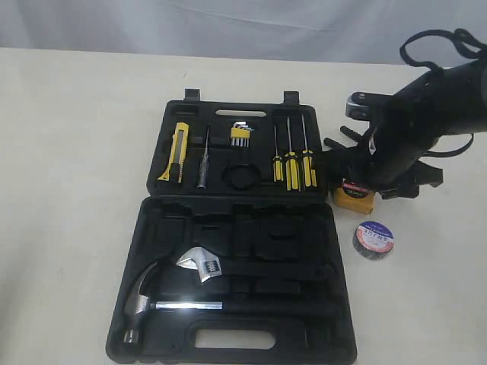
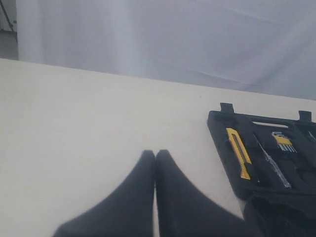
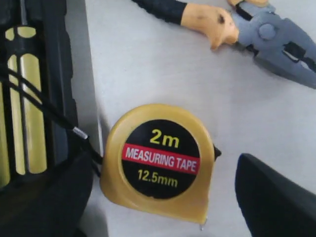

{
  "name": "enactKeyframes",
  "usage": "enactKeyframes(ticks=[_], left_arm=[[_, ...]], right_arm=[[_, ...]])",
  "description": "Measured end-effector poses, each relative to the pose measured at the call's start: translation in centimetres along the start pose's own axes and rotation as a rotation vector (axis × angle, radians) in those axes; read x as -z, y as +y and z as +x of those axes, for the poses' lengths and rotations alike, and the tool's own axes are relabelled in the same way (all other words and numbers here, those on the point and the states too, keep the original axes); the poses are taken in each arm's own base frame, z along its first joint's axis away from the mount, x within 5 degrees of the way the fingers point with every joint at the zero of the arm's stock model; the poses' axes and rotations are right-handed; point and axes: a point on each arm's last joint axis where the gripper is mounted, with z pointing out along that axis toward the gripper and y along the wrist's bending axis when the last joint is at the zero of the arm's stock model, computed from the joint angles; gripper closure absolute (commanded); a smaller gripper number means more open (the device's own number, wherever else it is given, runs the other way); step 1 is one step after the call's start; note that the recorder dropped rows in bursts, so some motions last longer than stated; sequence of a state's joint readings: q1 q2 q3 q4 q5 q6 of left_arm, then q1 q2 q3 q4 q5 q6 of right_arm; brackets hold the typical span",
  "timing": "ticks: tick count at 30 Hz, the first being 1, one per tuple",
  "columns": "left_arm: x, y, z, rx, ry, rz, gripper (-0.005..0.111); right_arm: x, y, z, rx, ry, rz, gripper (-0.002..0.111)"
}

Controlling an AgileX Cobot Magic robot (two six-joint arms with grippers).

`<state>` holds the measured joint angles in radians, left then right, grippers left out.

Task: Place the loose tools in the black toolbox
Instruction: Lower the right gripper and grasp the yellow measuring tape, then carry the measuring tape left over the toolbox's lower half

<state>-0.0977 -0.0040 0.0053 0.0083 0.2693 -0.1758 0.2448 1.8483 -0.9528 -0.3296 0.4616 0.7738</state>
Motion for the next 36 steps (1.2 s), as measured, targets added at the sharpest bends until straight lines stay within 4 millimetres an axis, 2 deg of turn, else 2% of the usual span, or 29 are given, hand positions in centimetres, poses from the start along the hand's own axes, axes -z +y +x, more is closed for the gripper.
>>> enactKeyframes(ticks=[6,8,14,18,22,25,31,36], left_arm=[[0.0,0.0,0.0,0.000,0.000,0.000,0.107],[0.0,0.0,0.0,0.000,0.000,0.000,0.107],[0.0,0.0,0.0,0.000,0.000,0.000,0.107],[0.0,0.0,0.0,0.000,0.000,0.000,0.107],[0.0,0.0,0.0,0.000,0.000,0.000,0.107],[0.0,0.0,0.0,0.000,0.000,0.000,0.107],[0.0,0.0,0.0,0.000,0.000,0.000,0.107],[0.0,0.0,0.0,0.000,0.000,0.000,0.107]], right_arm=[[-2.0,0.0,0.4,-0.017,0.026,0.004,0.033],[-2.1,0.1,0.4,-0.009,0.023,0.003,0.037],[-2.3,0.2,0.2,-0.003,0.010,-0.004,0.074],[-2.3,0.2,0.2,-0.004,0.008,-0.005,0.106],[-1.8,0.1,0.1,0.006,0.008,-0.001,0.109],[-0.1,-0.1,-0.2,0.021,-0.012,-0.003,0.109],[5.6,-0.4,-0.9,0.046,-0.113,-0.030,0.109],[10.4,0.8,0.0,0.123,-0.189,-0.080,0.109]])
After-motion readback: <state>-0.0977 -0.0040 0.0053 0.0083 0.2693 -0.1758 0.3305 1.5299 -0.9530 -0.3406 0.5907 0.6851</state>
